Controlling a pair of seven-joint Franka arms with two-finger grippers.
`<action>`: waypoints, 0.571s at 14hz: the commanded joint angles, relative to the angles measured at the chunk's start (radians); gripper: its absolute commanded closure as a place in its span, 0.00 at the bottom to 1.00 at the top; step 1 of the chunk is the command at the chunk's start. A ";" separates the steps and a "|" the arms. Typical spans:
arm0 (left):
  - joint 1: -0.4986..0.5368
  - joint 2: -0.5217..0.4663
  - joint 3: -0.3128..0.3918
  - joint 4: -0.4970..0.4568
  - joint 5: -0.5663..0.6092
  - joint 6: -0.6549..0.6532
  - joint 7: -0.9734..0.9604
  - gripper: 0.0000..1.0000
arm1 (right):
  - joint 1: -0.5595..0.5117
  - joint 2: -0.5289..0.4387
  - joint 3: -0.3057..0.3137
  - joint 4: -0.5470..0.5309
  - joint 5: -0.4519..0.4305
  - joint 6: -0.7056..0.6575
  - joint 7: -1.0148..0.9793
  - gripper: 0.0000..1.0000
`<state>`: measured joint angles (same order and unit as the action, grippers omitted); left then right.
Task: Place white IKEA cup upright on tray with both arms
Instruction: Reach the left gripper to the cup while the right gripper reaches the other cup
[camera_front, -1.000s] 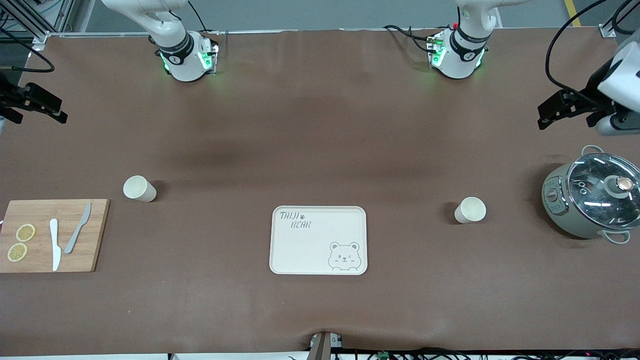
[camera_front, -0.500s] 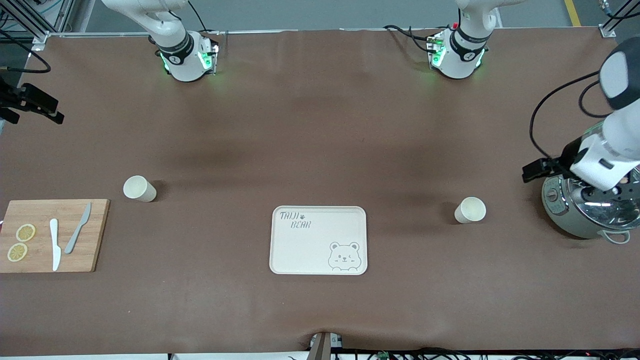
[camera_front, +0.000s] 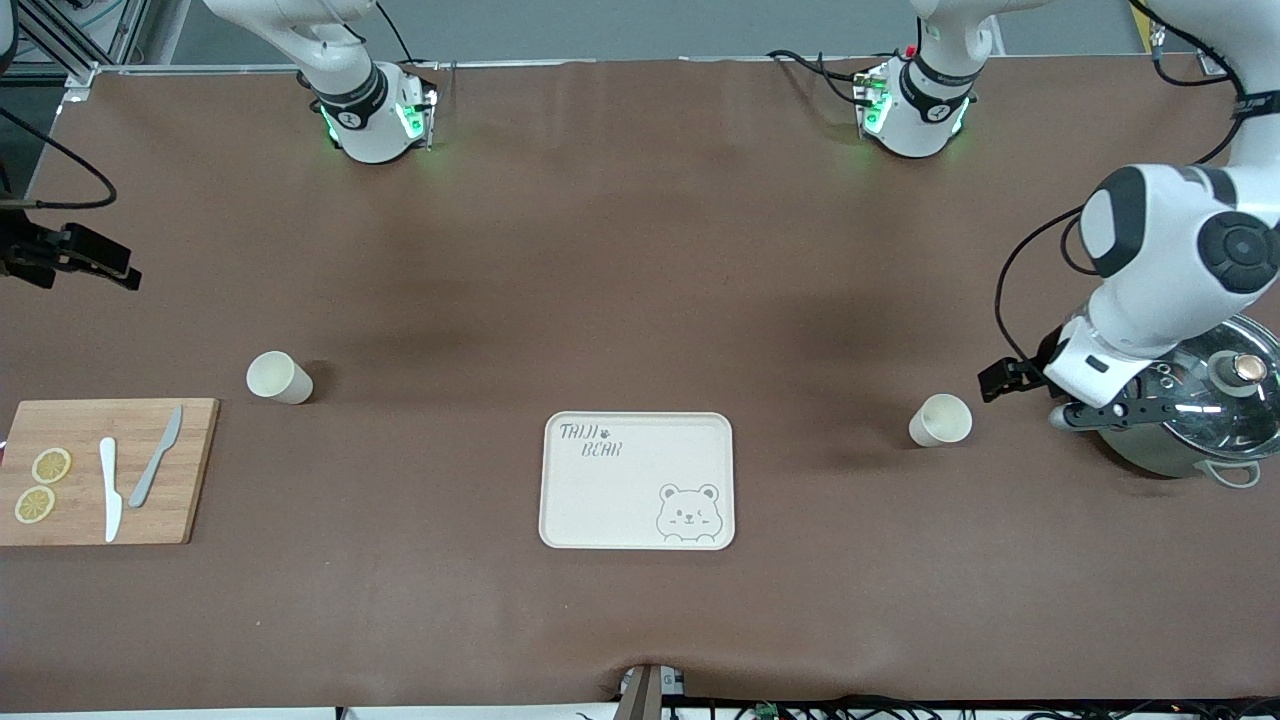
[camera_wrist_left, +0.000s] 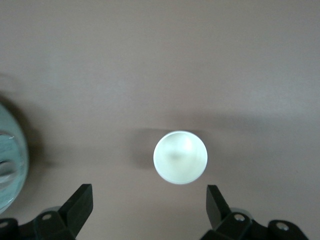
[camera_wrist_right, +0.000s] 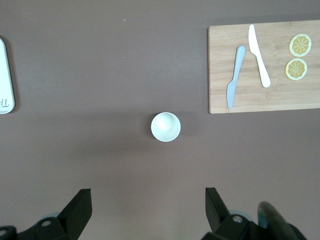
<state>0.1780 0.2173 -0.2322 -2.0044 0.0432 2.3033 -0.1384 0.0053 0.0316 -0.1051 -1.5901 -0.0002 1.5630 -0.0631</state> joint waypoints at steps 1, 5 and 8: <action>0.006 0.055 -0.004 -0.066 -0.009 0.149 -0.001 0.00 | -0.016 0.051 0.007 0.032 -0.006 -0.009 0.000 0.00; 0.009 0.131 -0.004 -0.068 -0.009 0.186 -0.001 0.24 | -0.041 0.096 0.007 0.035 -0.007 -0.003 -0.037 0.00; 0.009 0.165 -0.004 -0.070 -0.009 0.208 -0.001 0.29 | -0.054 0.143 0.007 0.025 0.003 0.005 -0.037 0.00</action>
<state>0.1814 0.3721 -0.2318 -2.0726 0.0432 2.4917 -0.1387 -0.0268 0.1404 -0.1074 -1.5861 -0.0011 1.5694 -0.0857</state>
